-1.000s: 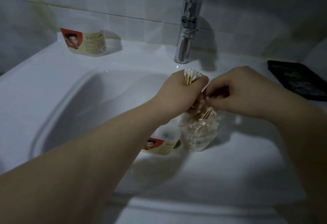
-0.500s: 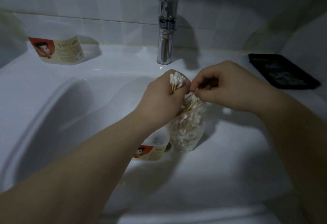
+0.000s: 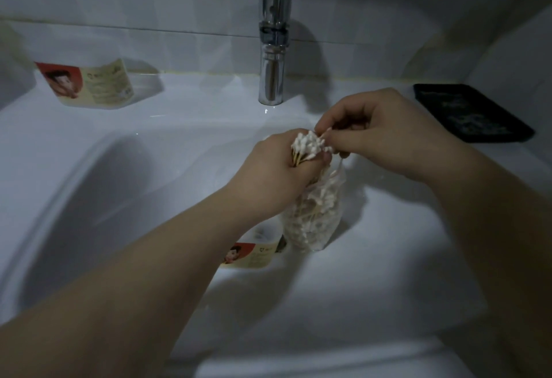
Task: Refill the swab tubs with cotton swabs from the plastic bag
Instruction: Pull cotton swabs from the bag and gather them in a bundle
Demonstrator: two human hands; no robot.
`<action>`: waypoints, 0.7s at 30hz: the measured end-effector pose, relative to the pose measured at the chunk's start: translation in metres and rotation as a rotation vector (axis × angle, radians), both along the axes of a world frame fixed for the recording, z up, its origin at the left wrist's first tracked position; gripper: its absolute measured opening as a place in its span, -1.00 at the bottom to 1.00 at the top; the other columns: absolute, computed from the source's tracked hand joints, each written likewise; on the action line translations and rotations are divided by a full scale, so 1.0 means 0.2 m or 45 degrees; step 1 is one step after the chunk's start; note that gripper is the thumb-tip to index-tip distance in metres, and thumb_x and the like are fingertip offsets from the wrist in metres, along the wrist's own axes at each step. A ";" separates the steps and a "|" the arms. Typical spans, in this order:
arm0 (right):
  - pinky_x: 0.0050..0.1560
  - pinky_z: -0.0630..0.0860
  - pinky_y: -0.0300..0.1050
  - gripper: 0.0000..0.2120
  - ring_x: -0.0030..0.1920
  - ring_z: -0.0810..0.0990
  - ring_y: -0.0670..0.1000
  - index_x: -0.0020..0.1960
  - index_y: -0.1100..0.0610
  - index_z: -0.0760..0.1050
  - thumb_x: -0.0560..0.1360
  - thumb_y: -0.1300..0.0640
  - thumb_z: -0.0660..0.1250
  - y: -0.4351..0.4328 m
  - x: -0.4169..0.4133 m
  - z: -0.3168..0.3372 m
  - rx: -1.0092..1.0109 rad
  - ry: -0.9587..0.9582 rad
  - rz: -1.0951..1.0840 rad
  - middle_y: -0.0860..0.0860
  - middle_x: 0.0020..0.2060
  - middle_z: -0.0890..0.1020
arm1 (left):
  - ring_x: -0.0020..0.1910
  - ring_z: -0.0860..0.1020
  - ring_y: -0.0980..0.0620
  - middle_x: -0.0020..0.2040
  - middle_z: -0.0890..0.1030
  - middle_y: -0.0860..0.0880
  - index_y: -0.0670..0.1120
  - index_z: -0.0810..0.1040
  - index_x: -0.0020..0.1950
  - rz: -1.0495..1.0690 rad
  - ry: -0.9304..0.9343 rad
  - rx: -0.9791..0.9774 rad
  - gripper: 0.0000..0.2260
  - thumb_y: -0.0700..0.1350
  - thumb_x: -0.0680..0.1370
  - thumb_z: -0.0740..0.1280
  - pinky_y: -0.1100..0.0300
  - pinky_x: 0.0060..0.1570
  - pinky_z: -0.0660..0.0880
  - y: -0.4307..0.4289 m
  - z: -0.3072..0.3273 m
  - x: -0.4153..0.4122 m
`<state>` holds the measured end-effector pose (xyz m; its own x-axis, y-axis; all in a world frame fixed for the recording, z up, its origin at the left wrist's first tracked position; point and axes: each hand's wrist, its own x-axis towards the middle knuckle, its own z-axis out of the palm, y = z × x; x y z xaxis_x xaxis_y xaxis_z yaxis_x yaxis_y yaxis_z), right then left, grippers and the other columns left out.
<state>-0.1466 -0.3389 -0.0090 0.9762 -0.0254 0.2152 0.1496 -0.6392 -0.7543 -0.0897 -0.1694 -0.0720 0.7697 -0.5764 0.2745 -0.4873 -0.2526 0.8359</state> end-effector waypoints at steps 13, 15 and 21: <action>-0.09 0.64 -0.15 -0.71 -0.17 0.73 -0.05 0.06 -0.07 0.67 0.54 0.31 0.41 0.01 0.03 -0.04 0.139 -0.056 -0.021 -0.04 -0.17 0.75 | -0.14 0.69 0.06 -0.17 0.71 0.06 -0.10 0.61 0.03 0.094 0.214 -0.124 -0.82 -0.04 0.67 0.28 -0.01 -0.04 0.66 0.00 0.02 0.00; -0.08 0.64 -0.15 -0.68 -0.13 0.73 -0.05 0.12 -0.10 0.63 0.54 0.30 0.42 0.02 0.03 -0.04 0.136 -0.033 -0.020 -0.07 -0.10 0.75 | -0.20 0.69 0.06 -0.22 0.69 0.03 -0.20 0.59 0.06 0.082 0.415 -0.260 -0.79 -0.09 0.69 0.26 0.15 -0.15 0.66 0.00 0.03 -0.01; 0.03 0.67 0.10 -0.90 -0.23 0.71 -0.09 -0.14 -0.05 0.67 0.46 0.15 0.49 0.01 0.02 -0.03 -0.219 0.113 0.014 -0.08 -0.27 0.72 | -0.31 0.60 0.08 -0.31 0.62 0.03 -0.11 0.53 -0.03 0.157 0.627 -0.419 -0.84 -0.10 0.70 0.25 0.19 -0.23 0.55 -0.01 0.06 0.00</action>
<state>-0.1432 -0.3362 -0.0152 0.9916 0.0148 0.1283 0.0947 -0.7585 -0.6448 -0.0907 -0.1715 -0.0595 0.9072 -0.4204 0.0180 -0.0071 0.0273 0.9996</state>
